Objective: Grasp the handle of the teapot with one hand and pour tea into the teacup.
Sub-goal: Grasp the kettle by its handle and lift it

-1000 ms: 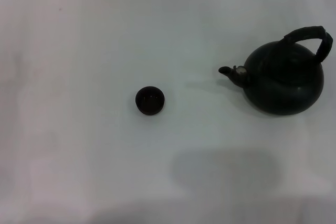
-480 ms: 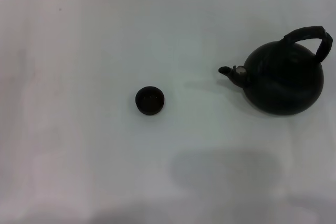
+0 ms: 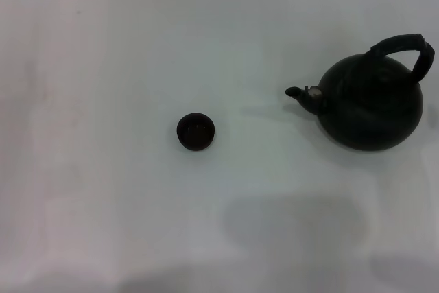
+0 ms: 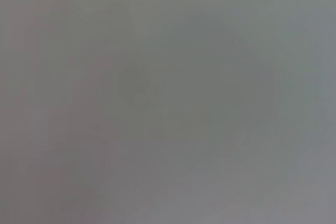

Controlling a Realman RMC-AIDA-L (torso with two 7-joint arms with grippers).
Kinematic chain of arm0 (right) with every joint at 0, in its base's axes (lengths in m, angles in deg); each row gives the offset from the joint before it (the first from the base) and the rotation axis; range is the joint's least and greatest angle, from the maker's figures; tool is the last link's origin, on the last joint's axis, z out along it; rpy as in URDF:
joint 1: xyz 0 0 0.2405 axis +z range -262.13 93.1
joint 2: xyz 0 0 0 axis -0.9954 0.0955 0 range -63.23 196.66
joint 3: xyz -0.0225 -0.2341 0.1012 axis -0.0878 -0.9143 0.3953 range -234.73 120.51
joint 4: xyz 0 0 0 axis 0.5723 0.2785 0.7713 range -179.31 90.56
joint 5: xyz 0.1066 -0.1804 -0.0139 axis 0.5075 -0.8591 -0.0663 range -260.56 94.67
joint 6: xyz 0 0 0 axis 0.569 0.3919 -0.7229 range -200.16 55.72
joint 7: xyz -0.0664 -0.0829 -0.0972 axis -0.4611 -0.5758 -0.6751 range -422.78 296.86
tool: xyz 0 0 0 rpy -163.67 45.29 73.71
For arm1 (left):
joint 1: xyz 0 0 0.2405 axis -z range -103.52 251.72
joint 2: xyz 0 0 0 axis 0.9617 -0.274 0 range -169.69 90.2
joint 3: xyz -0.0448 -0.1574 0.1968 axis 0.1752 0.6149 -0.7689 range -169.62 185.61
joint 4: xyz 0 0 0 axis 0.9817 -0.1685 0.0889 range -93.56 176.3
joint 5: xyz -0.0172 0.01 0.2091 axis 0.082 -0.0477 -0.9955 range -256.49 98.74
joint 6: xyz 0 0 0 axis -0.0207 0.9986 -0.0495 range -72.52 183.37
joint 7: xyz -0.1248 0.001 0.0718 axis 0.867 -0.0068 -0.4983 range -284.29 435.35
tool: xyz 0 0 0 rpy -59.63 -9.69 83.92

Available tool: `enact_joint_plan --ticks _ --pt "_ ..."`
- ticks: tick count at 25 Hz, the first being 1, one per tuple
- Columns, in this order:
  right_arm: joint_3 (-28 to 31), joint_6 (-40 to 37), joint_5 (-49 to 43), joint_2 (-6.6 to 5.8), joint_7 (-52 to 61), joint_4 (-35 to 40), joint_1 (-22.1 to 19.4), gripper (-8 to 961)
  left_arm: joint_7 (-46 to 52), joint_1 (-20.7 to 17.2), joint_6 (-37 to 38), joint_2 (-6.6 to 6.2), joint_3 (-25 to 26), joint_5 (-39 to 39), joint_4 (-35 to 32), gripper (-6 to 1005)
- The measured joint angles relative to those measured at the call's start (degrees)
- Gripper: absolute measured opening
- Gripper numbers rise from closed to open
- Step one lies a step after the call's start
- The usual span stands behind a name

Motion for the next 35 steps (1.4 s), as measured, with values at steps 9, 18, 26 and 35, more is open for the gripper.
enact_joint_plan --ticks 9,18,26,35 --pt "-3.7 -3.4 2.3 -0.09 1.4 -6.3 2.0 783 0.0 0.3 0.0 -0.01 0.0 0.1 -0.1 891" --pt "-3.9 -3.1 5.2 -0.31 1.1 -7.7 3.8 783 0.0 0.4 0.4 -0.01 -0.1 0.0 -0.1 891" --pt "-3.7 -2.3 9.7 -0.52 -0.9 -11.4 7.6 784 0.0 0.4 0.6 0.03 0.0 0.0 -0.1 891" --pt "-0.8 -2.4 18.1 -0.46 -8.2 -19.7 12.5 782 0.0 0.2 0.6 0.08 0.0 0.1 0.0 890"
